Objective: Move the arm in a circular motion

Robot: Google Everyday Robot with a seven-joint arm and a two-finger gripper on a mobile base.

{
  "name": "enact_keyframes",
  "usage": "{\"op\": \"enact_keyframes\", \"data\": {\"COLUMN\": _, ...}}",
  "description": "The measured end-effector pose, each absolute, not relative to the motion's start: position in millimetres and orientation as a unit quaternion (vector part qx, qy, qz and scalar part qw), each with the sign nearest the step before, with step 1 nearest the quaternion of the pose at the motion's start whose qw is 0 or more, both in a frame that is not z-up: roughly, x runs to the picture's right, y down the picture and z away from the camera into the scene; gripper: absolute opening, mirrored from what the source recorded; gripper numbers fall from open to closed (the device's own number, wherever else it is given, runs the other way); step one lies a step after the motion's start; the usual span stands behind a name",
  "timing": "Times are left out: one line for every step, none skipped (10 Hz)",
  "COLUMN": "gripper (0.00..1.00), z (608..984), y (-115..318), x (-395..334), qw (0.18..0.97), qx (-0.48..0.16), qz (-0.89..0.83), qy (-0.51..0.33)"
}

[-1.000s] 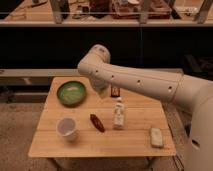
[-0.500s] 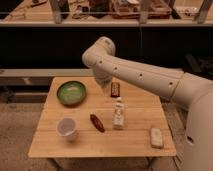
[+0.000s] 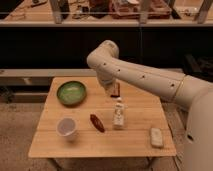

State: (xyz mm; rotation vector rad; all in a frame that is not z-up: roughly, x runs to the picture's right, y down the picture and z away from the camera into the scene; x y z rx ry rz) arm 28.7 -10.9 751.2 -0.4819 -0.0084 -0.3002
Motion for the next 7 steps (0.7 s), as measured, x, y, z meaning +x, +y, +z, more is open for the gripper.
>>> {"op": "enact_keyframes", "data": {"gripper": 0.41, "z": 747.9, "y": -15.6, "x": 33.3, "qw": 0.961, "qx": -0.242, "qz": -0.138, "qy": -0.008}}
{"op": "enact_keyframes", "data": {"gripper": 0.41, "z": 740.3, "y": -18.4, "x": 36.9, "qw": 0.96, "qx": -0.248, "qz": -0.133, "qy": -0.002}}
{"op": "enact_keyframes", "data": {"gripper": 0.41, "z": 735.1, "y": -14.8, "x": 38.1, "qw": 0.959, "qx": -0.253, "qz": -0.127, "qy": -0.002}}
{"op": "enact_keyframes", "data": {"gripper": 0.41, "z": 729.7, "y": -6.7, "x": 41.9, "qw": 0.958, "qx": -0.258, "qz": -0.122, "qy": -0.001}}
{"op": "enact_keyframes", "data": {"gripper": 0.41, "z": 729.0, "y": -2.0, "x": 49.0, "qw": 0.959, "qx": -0.258, "qz": -0.12, "qy": -0.002}}
{"op": "enact_keyframes", "data": {"gripper": 0.41, "z": 727.9, "y": -1.2, "x": 59.2, "qw": 0.958, "qx": -0.257, "qz": -0.125, "qy": -0.007}}
{"op": "enact_keyframes", "data": {"gripper": 0.41, "z": 727.3, "y": -1.4, "x": 74.2, "qw": 0.959, "qx": -0.256, "qz": -0.125, "qy": -0.007}}
